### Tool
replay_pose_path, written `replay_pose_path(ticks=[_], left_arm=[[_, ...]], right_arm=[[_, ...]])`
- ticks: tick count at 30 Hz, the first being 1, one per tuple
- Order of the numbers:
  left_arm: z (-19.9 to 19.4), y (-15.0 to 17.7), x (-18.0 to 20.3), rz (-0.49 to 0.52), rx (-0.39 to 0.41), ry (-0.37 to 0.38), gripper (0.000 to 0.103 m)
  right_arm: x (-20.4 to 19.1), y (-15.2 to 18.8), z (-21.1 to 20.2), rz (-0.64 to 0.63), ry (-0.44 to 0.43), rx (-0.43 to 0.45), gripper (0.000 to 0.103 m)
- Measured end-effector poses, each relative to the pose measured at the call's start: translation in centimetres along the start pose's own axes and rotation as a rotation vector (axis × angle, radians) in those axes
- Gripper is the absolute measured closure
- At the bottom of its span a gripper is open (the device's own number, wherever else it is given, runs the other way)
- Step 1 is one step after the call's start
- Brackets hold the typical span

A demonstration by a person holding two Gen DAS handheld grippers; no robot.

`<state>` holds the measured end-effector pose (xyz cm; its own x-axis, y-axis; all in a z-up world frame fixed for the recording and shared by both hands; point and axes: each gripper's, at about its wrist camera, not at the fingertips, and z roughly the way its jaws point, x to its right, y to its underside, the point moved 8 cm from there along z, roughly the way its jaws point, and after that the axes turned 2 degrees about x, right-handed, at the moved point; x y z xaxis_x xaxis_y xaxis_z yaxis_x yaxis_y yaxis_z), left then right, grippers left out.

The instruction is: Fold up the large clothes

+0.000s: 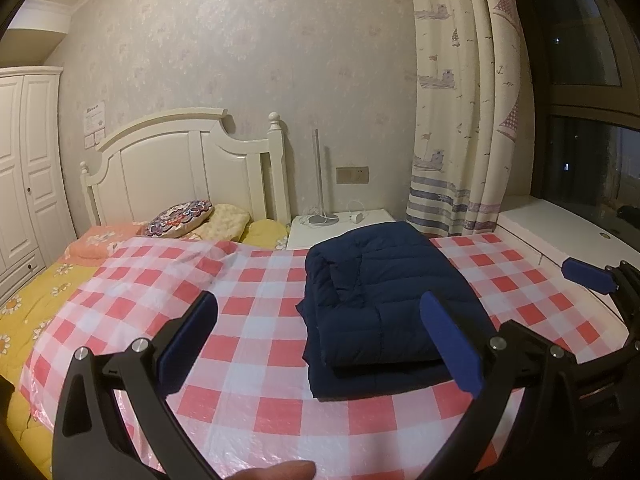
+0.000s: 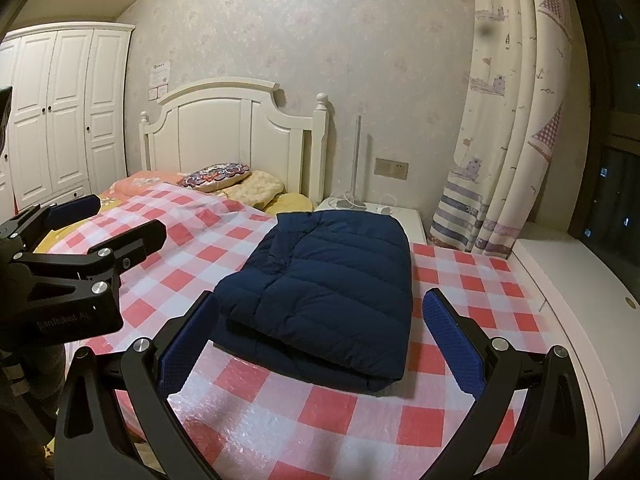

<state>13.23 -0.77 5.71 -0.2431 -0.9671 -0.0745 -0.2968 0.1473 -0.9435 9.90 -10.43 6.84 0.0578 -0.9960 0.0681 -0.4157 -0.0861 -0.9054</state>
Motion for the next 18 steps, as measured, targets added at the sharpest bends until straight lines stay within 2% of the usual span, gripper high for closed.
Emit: replay_pose_path(ticks=[4,7,10,12,13,15,16,18], left_arm=[[0.8,0.3,0.1,0.003,-0.021,-0.022,0.002],[2.0,1.0,1.0,0.02,-0.043,0.026,0.002],[3.3,1.6,1.4,0.037,-0.032,0.028,0.002],[5.1,2.1,1.2,0.082,-0.074,0.041,0.002],[6.3,2.3,0.3,0.098,-0.108,0.033,0.002],[8.4,1.9,-3.6,0.052,-0.135,-0.032,0.002],[10.0,1.6,-7.1,0.006,-0.165,-0.085,0.002],[13.1,1.2,-14.0,-0.066,-0.229,-0.158,0.002]], right_arm=[[0.1,0.9,1.1,0.002,0.005,-0.03,0.005],[0.4,2.2,2.7,0.014,0.003,-0.071,0.005],[0.6,3.7,4.4,0.028,-0.003,-0.12,0.005],[1.1,4.7,5.5,0.042,-0.025,-0.154,0.005],[1.4,4.8,5.7,0.045,-0.031,-0.157,0.005],[4.0,4.1,5.9,0.053,-0.004,-0.154,0.005],[6.0,3.6,5.9,0.058,0.023,-0.152,0.005],[13.0,2.2,5.5,0.094,0.126,-0.149,0.005]])
